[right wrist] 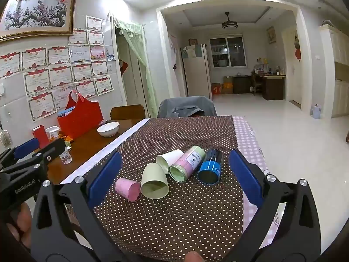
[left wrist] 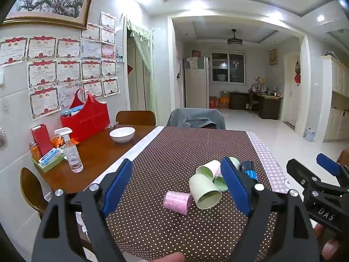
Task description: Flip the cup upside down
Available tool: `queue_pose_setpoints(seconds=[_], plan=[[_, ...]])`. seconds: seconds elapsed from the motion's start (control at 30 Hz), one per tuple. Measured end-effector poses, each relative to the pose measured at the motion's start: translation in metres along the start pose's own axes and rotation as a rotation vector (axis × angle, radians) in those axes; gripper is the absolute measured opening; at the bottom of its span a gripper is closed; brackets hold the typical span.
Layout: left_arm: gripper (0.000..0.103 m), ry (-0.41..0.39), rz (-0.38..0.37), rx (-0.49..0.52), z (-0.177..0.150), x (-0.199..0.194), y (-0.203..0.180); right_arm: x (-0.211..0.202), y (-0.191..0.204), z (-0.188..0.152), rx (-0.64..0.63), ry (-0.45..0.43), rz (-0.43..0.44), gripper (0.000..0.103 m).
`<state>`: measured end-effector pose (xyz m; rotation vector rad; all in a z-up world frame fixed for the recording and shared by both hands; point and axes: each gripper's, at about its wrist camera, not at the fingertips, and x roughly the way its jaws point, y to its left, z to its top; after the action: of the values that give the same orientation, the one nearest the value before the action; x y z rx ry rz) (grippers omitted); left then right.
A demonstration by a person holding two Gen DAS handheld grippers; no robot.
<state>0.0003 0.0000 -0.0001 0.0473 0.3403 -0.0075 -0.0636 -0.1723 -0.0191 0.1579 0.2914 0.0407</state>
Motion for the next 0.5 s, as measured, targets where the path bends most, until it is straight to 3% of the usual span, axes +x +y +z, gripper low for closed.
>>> queue_pose_setpoints(seconds=[0.5], plan=[[0.082, -0.004, -0.003, 0.004, -0.0003, 0.0013, -0.0008, 0.0025, -0.0009, -0.0009, 0.009, 0.005, 0.004, 0.097]])
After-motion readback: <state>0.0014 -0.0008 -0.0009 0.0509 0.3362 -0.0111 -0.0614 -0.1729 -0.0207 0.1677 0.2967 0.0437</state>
